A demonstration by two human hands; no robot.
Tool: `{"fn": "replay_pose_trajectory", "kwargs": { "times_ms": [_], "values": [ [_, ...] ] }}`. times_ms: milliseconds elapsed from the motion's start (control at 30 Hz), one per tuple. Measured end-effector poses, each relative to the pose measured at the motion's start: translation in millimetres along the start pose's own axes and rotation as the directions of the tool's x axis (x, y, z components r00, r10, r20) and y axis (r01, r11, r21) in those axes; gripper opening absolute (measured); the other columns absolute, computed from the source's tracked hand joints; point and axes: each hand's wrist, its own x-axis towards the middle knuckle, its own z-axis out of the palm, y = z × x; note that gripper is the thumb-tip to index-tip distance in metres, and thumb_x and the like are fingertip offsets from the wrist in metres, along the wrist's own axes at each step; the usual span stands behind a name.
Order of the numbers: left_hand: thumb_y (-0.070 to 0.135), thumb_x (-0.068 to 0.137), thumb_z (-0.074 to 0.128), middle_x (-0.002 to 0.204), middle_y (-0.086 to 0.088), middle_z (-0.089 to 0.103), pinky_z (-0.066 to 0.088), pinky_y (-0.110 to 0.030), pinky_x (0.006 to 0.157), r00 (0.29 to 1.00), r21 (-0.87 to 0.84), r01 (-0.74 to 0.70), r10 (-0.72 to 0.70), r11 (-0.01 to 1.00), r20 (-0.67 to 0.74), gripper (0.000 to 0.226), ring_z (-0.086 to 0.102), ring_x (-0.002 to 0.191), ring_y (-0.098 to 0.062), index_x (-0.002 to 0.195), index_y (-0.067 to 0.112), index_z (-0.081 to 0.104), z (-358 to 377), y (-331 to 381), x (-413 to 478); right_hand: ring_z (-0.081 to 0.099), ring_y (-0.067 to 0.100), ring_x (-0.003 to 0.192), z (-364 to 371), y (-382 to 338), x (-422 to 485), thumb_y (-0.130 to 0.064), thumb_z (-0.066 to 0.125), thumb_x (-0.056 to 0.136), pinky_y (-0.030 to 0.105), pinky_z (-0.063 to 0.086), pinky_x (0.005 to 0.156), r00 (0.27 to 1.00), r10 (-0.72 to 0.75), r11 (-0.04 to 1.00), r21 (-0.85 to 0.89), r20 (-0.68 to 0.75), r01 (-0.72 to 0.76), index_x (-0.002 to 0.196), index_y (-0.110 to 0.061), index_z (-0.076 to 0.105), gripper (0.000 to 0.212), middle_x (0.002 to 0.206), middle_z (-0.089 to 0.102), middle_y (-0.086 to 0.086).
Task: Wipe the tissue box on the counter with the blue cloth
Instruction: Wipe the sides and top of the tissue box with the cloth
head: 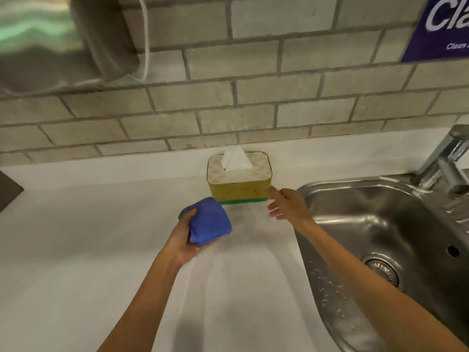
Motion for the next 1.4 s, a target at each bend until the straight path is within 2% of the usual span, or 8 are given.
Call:
{"fn": "replay_pose_trajectory", "kwargs": {
  "times_ms": [167, 333, 600, 733, 900, 1100, 1233, 1400],
  "values": [
    [0.038, 0.102, 0.023, 0.084, -0.009, 0.058, 0.054, -0.032, 0.071, 0.966, 0.143, -0.154, 0.179, 0.978, -0.184, 0.041, 0.058, 0.079, -0.019, 0.093, 0.014, 0.056, -16, 25, 41, 0.056, 0.024, 0.111, -6, 19, 44, -0.047, 0.048, 0.09, 0.03, 0.044, 0.087, 0.992, -0.12, 0.989, -0.096, -0.037, 0.116, 0.137, -0.02, 0.042, 0.054, 0.121, 0.058, 0.007],
    [0.03, 0.101, 0.035, 0.139, -0.018, 0.049, 0.047, -0.037, 0.088, 0.878, 0.352, -0.299, 0.4, 0.887, -0.263, 0.045, 0.051, 0.121, -0.031, 0.142, 0.011, 0.034, 15, 29, 67, 0.047, 0.024, 0.13, 0, 24, 67, -0.051, 0.039, 0.092, 0.029, 0.036, 0.1, 0.984, -0.134, 0.974, -0.165, 0.117, 0.153, 0.149, -0.027, 0.023, 0.064, 0.145, 0.046, 0.006],
    [0.033, 0.1, 0.038, 0.141, -0.013, 0.047, 0.037, -0.041, 0.11, 0.863, 0.486, -0.355, 0.48, 0.798, -0.157, 0.048, 0.045, 0.129, -0.027, 0.144, 0.016, 0.032, 49, 20, 77, 0.055, 0.008, 0.107, 4, 29, 71, -0.048, 0.04, 0.093, 0.01, 0.042, 0.081, 0.962, -0.238, 0.96, -0.12, 0.134, 0.254, 0.144, -0.029, 0.035, 0.055, 0.121, 0.059, -0.007],
    [0.032, 0.099, 0.039, 0.14, -0.01, 0.047, 0.038, -0.037, 0.107, 0.851, 0.491, -0.382, 0.505, 0.783, -0.143, 0.047, 0.046, 0.128, -0.025, 0.144, 0.017, 0.033, 53, 16, 67, 0.058, 0.011, 0.104, 4, 31, 63, -0.048, 0.045, 0.091, 0.013, 0.045, 0.079, 0.967, -0.239, 0.963, -0.102, 0.09, 0.248, 0.141, -0.021, 0.041, 0.057, 0.125, 0.06, 0.001],
    [0.036, 0.098, 0.04, 0.119, -0.009, 0.058, 0.045, -0.036, 0.091, 0.835, 0.559, -0.376, 0.532, 0.739, -0.141, 0.041, 0.053, 0.114, -0.028, 0.135, 0.017, 0.042, 46, 4, 41, 0.06, 0.005, 0.088, -3, 33, 34, -0.045, 0.053, 0.088, 0.001, 0.045, 0.056, 0.971, -0.235, 0.965, -0.106, 0.039, 0.238, 0.133, -0.01, 0.049, 0.057, 0.116, 0.064, 0.007],
    [0.046, 0.095, 0.04, 0.099, -0.003, 0.056, 0.043, -0.035, 0.084, 0.821, 0.699, -0.231, 0.521, 0.676, -0.232, 0.04, 0.053, 0.09, -0.024, 0.123, 0.018, 0.047, 40, -4, -1, 0.066, 0.019, 0.085, -15, 30, -16, -0.059, 0.058, 0.077, 0.02, 0.049, 0.062, 0.989, -0.143, 0.977, -0.151, 0.046, 0.149, 0.125, -0.013, 0.052, 0.067, 0.102, 0.068, 0.008],
    [0.048, 0.094, 0.037, 0.1, -0.014, 0.063, 0.044, -0.038, 0.09, 0.806, 0.788, -0.137, 0.53, 0.601, -0.264, 0.042, 0.06, 0.099, -0.034, 0.116, 0.014, 0.05, 34, -4, -27, 0.07, 0.017, 0.073, -19, 26, -45, -0.059, 0.061, 0.074, 0.017, 0.053, 0.052, 0.991, -0.117, 0.981, -0.149, 0.068, 0.126, 0.125, -0.01, 0.05, 0.071, 0.104, 0.069, 0.014],
    [0.05, 0.094, 0.035, 0.116, -0.016, 0.063, 0.043, -0.039, 0.094, 0.801, 0.859, -0.082, 0.547, 0.506, -0.246, 0.048, 0.058, 0.106, -0.034, 0.121, 0.012, 0.05, 25, -4, -51, 0.071, 0.016, 0.06, -24, 22, -61, -0.066, 0.063, 0.064, 0.025, 0.059, 0.058, 0.983, -0.038, 0.987, -0.148, 0.178, 0.065, 0.142, -0.02, 0.031, 0.096, 0.081, 0.071, 0.011]
  ]
}}
